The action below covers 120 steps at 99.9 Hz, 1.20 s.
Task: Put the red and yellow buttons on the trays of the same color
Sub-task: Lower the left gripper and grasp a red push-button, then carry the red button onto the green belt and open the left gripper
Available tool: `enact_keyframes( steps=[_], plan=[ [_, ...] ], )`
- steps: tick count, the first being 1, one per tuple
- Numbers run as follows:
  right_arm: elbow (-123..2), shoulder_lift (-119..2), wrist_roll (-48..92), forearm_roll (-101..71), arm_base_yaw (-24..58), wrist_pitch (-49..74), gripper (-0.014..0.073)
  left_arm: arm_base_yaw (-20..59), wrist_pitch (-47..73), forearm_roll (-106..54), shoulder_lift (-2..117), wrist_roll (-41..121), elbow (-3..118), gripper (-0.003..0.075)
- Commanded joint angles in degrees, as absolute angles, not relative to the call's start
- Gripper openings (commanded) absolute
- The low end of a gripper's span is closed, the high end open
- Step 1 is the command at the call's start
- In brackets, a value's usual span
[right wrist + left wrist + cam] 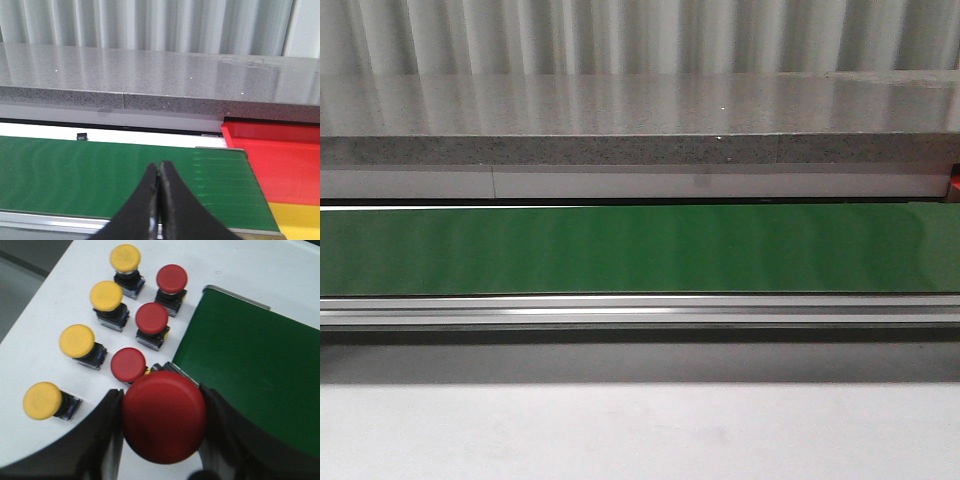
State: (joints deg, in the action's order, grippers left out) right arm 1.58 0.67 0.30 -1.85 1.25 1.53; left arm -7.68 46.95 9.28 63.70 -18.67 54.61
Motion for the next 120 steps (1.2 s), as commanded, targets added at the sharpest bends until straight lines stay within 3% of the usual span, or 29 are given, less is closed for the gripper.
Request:
enact_keyframes(
  steps=[1,31,72,82,104,111,120],
  plan=[
    [1.66,1.33,0.86,-1.82,0.99,-3.47,-0.0067,-5.31,44.82,9.25,65.12,-18.14,58.26,-0.0020],
    [1.66,1.33,0.86,-1.82,0.99,-3.47,-0.0067,-0.34,45.38,9.25,76.73,-18.03,63.62,-0.0020],
    [1.66,1.33,0.86,-1.82,0.99,-3.47,-0.0067,0.10,46.29,9.25,85.95,-17.94,66.12,-0.0001],
    [1.66,1.33,0.86,-1.82,0.99,-3.47,-0.0067,0.10,46.42,9.25,85.95,-17.66,66.18,0.0114],
    [1.66,1.33,0.86,-1.82,0.99,-3.47,-0.0067,1.23,47.35,7.79,85.95,-14.93,66.26,0.0615],
    [1.66,1.33,0.86,-1.82,0.99,-3.47,-0.0067,2.27,47.35,7.79,85.60,-14.70,66.26,0.0679],
    [1.66,1.33,0.86,-1.82,0.99,-3.47,-0.0067,3.61,47.46,7.79,84.79,-14.57,66.26,0.0680]
  ],
)
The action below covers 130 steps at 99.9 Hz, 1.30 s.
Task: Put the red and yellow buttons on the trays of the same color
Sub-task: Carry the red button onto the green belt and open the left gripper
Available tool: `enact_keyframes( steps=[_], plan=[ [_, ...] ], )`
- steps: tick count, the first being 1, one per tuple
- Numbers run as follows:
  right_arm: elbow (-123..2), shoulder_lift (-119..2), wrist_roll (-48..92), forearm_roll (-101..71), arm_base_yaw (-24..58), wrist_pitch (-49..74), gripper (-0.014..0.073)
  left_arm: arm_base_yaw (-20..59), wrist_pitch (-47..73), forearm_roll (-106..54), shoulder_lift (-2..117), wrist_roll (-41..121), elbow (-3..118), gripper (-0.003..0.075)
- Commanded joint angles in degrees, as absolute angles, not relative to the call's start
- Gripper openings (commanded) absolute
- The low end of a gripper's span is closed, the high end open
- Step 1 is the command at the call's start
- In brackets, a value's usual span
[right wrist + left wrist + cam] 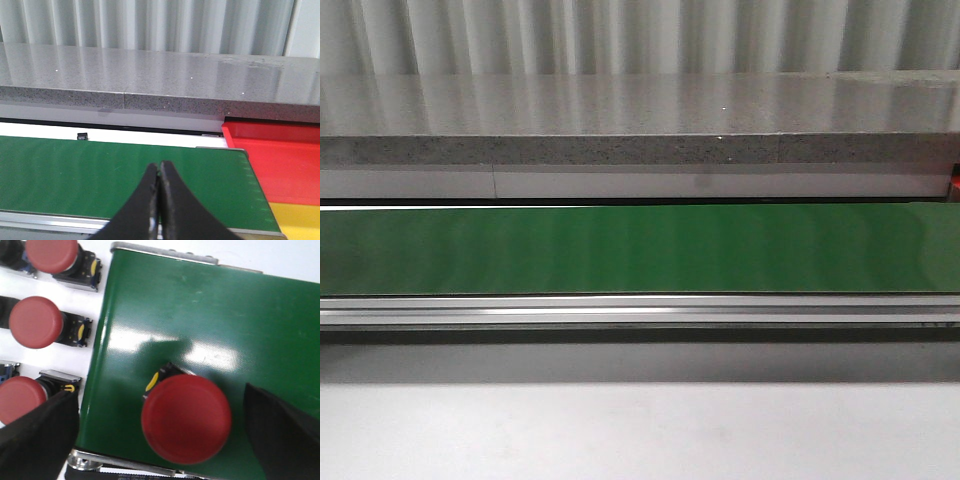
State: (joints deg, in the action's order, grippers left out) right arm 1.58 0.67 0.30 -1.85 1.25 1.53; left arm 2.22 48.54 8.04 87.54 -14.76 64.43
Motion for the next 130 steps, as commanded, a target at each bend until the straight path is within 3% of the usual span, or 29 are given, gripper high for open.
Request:
enact_keyframes(
  steps=[1,25,53,108,130],
  plan=[
    [1.66,1.33,0.86,-1.82,0.99,-3.47,-0.0067,3.65,47.48,7.79,84.57,-14.57,66.26,0.0680],
    [1.66,1.33,0.86,-1.82,0.99,-3.47,-0.0067,4.96,47.71,7.79,78.15,-16.38,66.26,0.0680],
    [1.66,1.33,0.86,-1.82,0.99,-3.47,-0.0067,1.28,47.35,11.95,69.94,-23.84,63.65,0.0680],
    [1.66,1.33,0.86,-1.82,0.99,-3.47,-0.0067,-26.30,40.31,15.29,66.18,-30.31,45.91,0.0680],
    [1.66,1.33,0.86,-1.82,0.99,-3.47,-0.0067,-28.76,35.82,14.52,69.34,-31.16,43.43,0.0680]
  ],
)
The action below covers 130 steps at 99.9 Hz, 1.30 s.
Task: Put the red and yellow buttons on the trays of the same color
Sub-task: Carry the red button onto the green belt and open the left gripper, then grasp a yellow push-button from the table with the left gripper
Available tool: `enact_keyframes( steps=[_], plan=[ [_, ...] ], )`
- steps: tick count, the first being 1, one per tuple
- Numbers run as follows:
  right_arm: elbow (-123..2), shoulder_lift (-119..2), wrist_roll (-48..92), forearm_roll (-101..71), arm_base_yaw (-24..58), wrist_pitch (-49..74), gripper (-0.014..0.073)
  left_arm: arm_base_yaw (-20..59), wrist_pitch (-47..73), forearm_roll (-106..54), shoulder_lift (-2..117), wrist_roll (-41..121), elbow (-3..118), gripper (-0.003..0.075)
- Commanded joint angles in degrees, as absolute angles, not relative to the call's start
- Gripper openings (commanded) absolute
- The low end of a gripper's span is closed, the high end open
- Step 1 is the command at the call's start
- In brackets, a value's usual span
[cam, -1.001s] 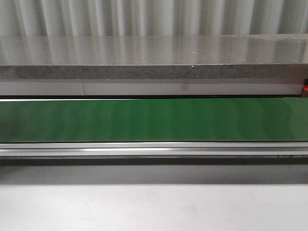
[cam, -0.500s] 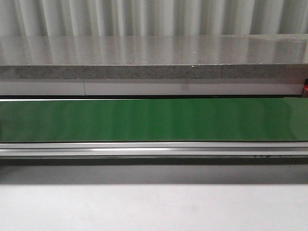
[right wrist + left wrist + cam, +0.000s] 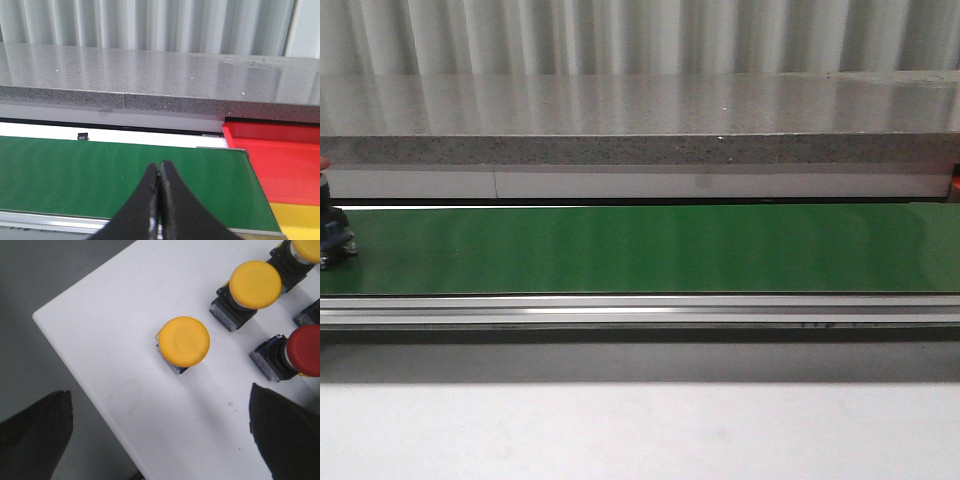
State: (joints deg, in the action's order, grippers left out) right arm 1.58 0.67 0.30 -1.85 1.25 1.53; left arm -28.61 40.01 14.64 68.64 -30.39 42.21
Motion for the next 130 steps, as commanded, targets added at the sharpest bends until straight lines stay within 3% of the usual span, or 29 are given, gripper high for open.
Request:
enact_keyframes(
  steps=[1,48,93,99,100,130],
  plan=[
    [1.66,1.33,0.86,-1.82,0.99,-3.47,-0.0067,-28.76,35.64,14.52,69.51,-31.16,43.43,0.0680],
    [1.66,1.33,0.86,-1.82,0.99,-3.47,-0.0067,-28.76,28.10,15.90,80.20,-32.21,43.67,0.0680],
    [1.66,1.28,0.86,-1.82,0.99,-3.47,-0.0067,-28.76,27.92,15.90,88.49,-32.21,49.07,0.0668],
    [1.66,1.28,0.86,-1.82,0.99,-3.47,-0.0067,-28.76,27.92,15.90,88.71,-32.45,49.07,0.0636],
    [1.66,1.28,0.86,-1.82,0.99,-3.47,-0.0067,-28.76,27.92,15.90,88.82,-32.61,49.07,0.0561],
    [1.66,1.28,0.86,-1.82,0.99,-3.47,-0.0067,-28.76,28.66,15.37,88.82,-32.61,49.07,0.0171]
  ],
)
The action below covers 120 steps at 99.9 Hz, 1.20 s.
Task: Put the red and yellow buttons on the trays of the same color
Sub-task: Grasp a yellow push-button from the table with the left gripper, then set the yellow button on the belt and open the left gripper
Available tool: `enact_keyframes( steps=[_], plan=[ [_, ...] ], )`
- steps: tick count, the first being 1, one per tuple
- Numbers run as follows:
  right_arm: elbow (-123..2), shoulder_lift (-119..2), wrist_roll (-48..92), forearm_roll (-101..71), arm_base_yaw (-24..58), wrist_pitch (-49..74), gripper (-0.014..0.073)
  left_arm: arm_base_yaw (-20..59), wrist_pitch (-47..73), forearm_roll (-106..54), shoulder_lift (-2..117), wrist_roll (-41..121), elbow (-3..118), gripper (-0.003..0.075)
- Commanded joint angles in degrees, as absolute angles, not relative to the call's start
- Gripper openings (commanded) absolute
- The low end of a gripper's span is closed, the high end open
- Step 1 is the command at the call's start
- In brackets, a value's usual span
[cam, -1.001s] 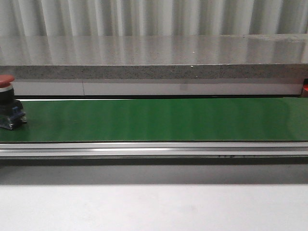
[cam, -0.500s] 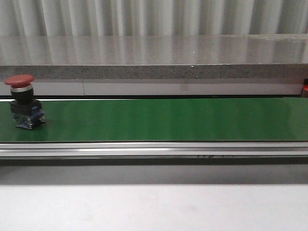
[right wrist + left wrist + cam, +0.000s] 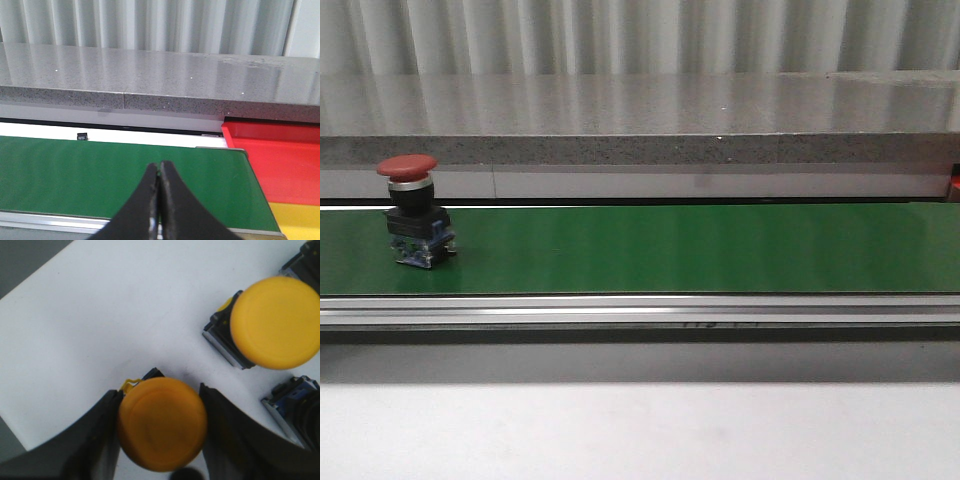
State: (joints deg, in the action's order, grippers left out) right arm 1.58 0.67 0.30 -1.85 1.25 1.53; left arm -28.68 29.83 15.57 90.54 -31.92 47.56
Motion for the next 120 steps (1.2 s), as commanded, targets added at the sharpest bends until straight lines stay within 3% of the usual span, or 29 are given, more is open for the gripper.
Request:
enact_keyframes(
  steps=[1,11,26,49,73,120],
  plan=[
    [1.66,1.28,0.86,-1.82,0.99,-3.47,-0.0067,-28.76,28.79,15.26,88.82,-32.61,49.07,0.0164],
    [1.66,1.28,0.86,-1.82,0.99,-3.47,-0.0067,-28.76,29.75,15.24,88.72,-33.18,49.07,0.0071],
    [1.66,1.28,0.86,-1.82,0.99,-3.47,-0.0067,-28.76,31.63,15.24,86.52,-33.61,49.07,0.0019],
    [1.66,1.28,0.86,-1.82,0.99,-3.47,-0.0067,-27.67,33.57,13.90,76.48,-33.36,49.07,0.0018],
    [1.66,1.28,0.86,-1.82,0.99,-3.47,-0.0067,-19.32,33.47,13.90,66.02,-29.47,49.15,0.0018],
    [1.66,1.28,0.86,-1.82,0.99,-3.47,-0.0067,-2.17,40.71,12.53,74.06,-24.42,60.00,0.0018]
  ],
)
